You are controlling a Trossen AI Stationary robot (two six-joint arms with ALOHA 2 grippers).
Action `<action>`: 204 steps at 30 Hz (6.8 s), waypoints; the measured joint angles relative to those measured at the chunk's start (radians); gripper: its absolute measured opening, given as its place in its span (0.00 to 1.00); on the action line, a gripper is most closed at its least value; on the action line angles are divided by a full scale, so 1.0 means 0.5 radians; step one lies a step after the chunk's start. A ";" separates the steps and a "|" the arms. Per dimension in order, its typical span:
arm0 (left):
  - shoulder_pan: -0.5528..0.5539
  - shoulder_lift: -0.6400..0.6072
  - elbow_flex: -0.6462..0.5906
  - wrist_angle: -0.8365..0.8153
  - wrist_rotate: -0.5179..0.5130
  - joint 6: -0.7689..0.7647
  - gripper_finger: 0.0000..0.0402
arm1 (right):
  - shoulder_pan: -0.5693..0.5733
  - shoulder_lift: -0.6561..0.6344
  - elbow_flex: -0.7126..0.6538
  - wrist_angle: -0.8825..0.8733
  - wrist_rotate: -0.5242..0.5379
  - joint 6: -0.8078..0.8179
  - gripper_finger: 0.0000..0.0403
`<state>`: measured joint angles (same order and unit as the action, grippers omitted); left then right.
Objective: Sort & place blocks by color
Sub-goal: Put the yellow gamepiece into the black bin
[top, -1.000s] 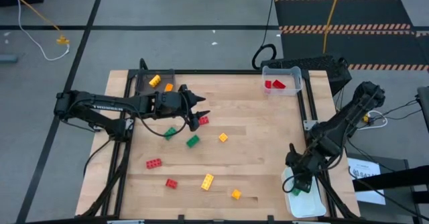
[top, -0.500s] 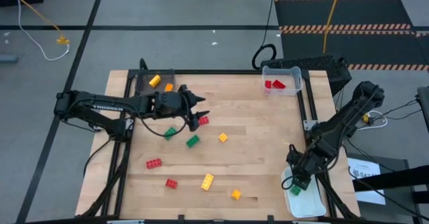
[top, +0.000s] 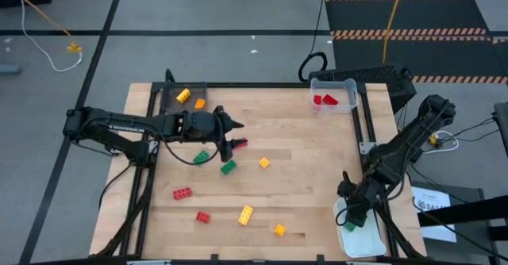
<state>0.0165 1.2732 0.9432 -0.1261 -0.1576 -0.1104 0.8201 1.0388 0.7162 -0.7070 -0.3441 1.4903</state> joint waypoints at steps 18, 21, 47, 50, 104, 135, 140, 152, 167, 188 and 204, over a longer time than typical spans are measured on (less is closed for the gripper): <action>-0.026 0.000 0.000 0.013 0.165 0.006 0.66 | -0.365 -0.212 0.001 0.615 1.058 -1.508 0.56; -0.025 0.000 0.000 0.054 0.165 -0.011 0.66 | -0.530 -0.174 0.001 0.606 1.728 -1.926 0.55; -0.169 0.224 -0.002 0.451 0.103 -0.222 0.66 | -1.604 0.313 0.000 0.576 1.684 -2.121 0.50; -0.250 0.328 0.013 0.599 0.104 -0.283 0.66 | -1.629 0.355 -0.001 0.505 1.672 -2.027 0.50; -0.975 1.762 1.136 0.226 0.193 -0.165 0.66 | -1.624 0.312 -0.204 0.487 1.462 -1.853 0.50; -0.962 1.895 1.137 0.446 0.121 -0.101 0.66 | -1.624 0.313 -0.204 0.540 1.463 -1.853 0.50; -0.965 1.895 1.136 0.388 0.120 -0.104 0.66 | -1.624 0.313 -0.204 0.540 1.462 -1.853 0.50; -0.974 1.891 1.138 0.299 0.120 -0.045 0.14 | -1.624 0.313 -0.204 0.540 1.462 -1.853 0.50; -0.915 1.891 1.136 0.305 0.143 -0.098 0.05 | -1.624 0.313 -0.204 0.535 1.460 -1.853 0.50; -0.958 1.876 1.307 0.526 0.295 -0.430 0.70 | -1.624 0.270 -0.298 0.516 1.427 -1.794 0.50; -1.059 1.873 1.629 0.151 0.061 -0.401 0.65 | -1.571 0.154 -0.300 0.700 0.671 -1.932 0.50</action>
<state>-0.5128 2.2097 1.7579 -0.0508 -0.1269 -0.3111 0.0345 1.1160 0.5663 -0.3568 -0.0085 0.5245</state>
